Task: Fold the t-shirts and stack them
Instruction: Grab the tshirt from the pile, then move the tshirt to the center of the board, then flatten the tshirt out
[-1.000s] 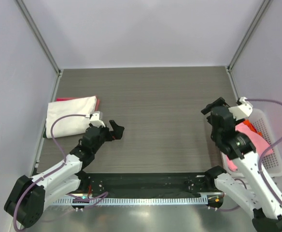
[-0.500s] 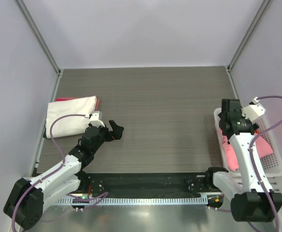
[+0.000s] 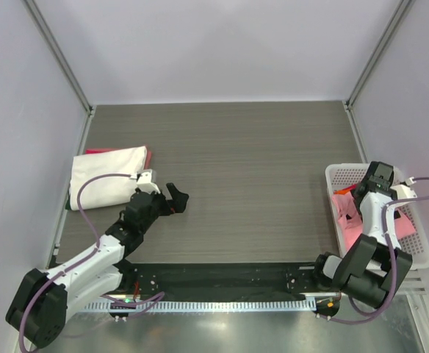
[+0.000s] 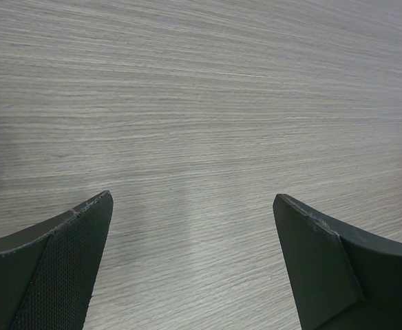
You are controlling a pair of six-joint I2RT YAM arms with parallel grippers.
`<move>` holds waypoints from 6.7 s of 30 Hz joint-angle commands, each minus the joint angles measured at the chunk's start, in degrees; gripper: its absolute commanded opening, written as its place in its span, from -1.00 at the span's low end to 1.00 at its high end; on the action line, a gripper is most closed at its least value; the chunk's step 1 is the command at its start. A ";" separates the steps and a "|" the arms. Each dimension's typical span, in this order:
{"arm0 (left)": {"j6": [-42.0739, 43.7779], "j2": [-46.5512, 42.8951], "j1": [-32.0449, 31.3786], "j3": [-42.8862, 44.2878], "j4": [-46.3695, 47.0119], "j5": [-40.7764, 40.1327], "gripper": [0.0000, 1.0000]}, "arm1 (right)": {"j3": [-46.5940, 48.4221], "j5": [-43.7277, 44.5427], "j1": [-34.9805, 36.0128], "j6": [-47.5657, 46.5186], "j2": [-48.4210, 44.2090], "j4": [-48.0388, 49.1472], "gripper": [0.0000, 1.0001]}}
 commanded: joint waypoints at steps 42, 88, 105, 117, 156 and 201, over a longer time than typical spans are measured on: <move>0.93 3.07 0.03 2.99 0.49 -0.99 0.96 | 77.62 -44.25 37.94 23.53 17.37 12.23 -0.97; -3.81 -6.78 0.03 2.28 -8.82 -14.95 0.83 | 20.56 -15.24 76.82 -17.08 23.67 19.59 0.04; -6.10 -10.38 -0.06 1.58 -11.73 -19.37 0.82 | 38.42 -17.61 79.11 -20.25 46.29 23.64 -0.14; -5.58 -8.98 0.03 1.93 -11.55 -19.10 0.82 | 40.18 -16.21 79.12 -18.06 51.84 19.42 -0.08; -1.71 -0.28 0.03 4.13 -5.14 -4.61 0.81 | 7.60 -11.96 70.59 -11.72 1.32 5.70 -0.98; -0.57 1.13 -0.06 4.13 -2.06 0.76 0.79 | 1.86 -9.18 85.97 -11.20 21.42 11.42 -0.52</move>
